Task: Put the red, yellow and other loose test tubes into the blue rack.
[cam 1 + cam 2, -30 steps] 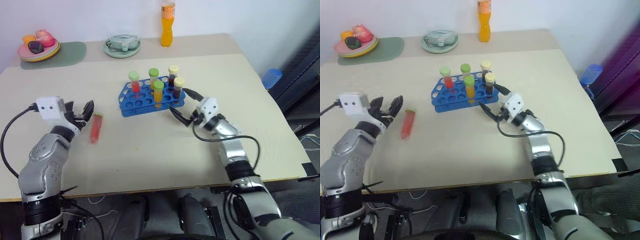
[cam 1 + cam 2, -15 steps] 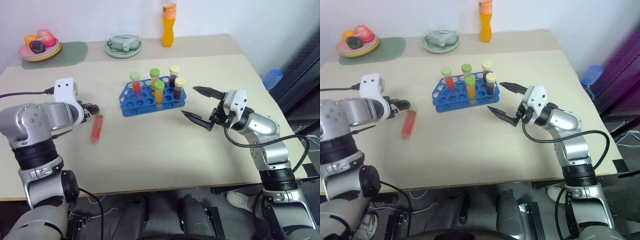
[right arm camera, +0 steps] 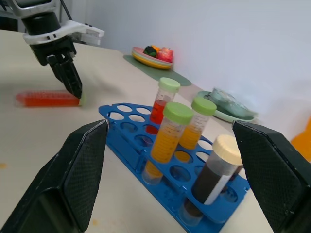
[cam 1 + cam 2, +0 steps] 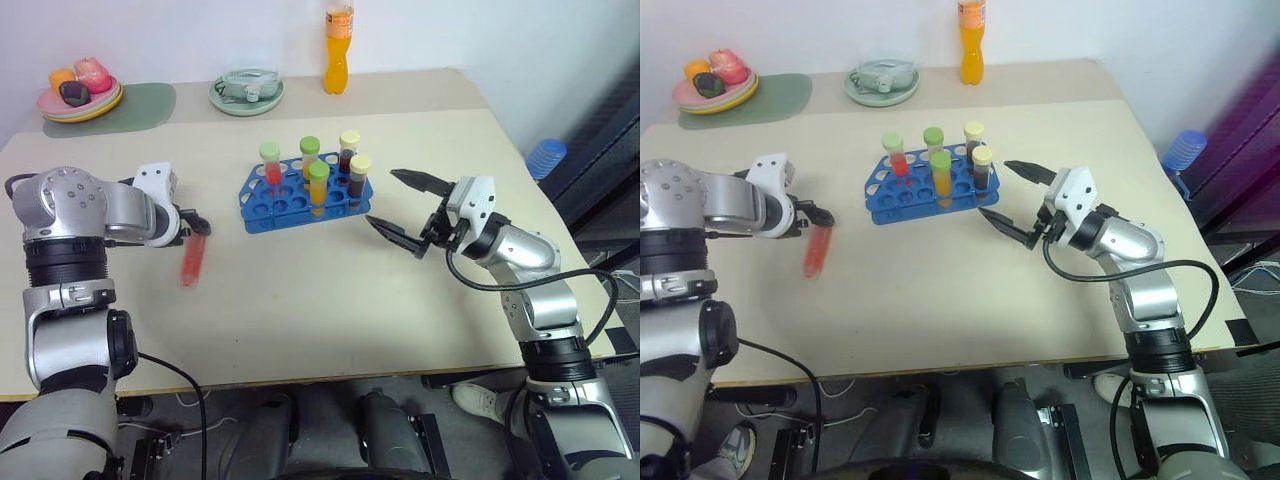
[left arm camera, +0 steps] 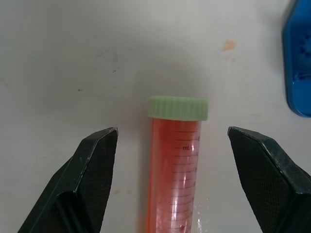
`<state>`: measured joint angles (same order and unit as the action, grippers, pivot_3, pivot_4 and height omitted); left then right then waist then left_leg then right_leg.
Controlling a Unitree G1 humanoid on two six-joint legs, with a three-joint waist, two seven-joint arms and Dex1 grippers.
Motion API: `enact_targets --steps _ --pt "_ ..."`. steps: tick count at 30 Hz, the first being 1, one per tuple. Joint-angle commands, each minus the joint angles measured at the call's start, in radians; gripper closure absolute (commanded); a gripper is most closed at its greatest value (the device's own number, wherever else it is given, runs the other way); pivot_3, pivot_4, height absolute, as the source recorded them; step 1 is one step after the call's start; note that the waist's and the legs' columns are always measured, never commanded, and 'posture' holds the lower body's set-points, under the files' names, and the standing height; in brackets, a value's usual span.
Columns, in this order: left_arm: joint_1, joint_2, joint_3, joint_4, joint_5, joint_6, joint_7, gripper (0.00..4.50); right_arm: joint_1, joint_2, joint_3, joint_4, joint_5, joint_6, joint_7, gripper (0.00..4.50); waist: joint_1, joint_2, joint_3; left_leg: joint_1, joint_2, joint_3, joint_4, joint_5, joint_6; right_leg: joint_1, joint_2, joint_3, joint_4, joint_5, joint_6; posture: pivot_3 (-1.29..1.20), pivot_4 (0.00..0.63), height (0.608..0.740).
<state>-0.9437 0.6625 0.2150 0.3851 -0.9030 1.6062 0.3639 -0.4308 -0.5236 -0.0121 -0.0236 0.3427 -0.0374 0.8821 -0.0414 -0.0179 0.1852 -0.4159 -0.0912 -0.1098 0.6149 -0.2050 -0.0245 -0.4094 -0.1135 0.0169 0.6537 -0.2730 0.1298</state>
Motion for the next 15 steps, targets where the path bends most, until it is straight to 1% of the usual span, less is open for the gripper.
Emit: enact_targets --steps 1,8,14,15 --pt "-0.025 0.03 -0.022 0.027 -0.063 0.008 0.035 0.77 -0.001 -0.003 -0.027 -0.05 0.006 -0.015 -0.011 0.32 0.001 0.0 0.0 0.0 0.0 0.0 0.0 0.0 0.0 0.0 0.0 0.0 0.0 0.0 0.0 0.0 0.15 0.74" --pt "-0.033 0.061 -0.088 0.114 -0.119 0.008 0.075 0.77 0.007 -0.006 -0.029 -0.049 0.005 -0.009 -0.015 0.32 0.001 0.0 0.0 0.0 0.0 0.0 0.0 0.0 0.0 0.0 0.0 0.0 0.0 0.0 0.0 0.0 0.15 0.74" --pt "-0.064 0.022 -0.078 0.215 -0.074 0.008 0.123 0.77 0.011 -0.005 -0.03 -0.031 -0.014 -0.012 -0.034 0.32 0.004 0.0 0.0 0.0 0.0 0.0 0.0 0.0 0.0 0.0 0.0 0.0 0.0 0.0 0.0 0.0 0.15 0.74" --pt "-0.069 0.021 -0.081 0.221 -0.064 0.008 0.128 1.04 0.013 -0.005 -0.032 -0.033 -0.012 -0.009 -0.036 0.28 0.003 0.0 0.0 0.0 0.0 0.0 0.0 0.0 0.0 0.0 0.0 0.0 0.0 0.0 0.0 0.0 0.15 0.74"
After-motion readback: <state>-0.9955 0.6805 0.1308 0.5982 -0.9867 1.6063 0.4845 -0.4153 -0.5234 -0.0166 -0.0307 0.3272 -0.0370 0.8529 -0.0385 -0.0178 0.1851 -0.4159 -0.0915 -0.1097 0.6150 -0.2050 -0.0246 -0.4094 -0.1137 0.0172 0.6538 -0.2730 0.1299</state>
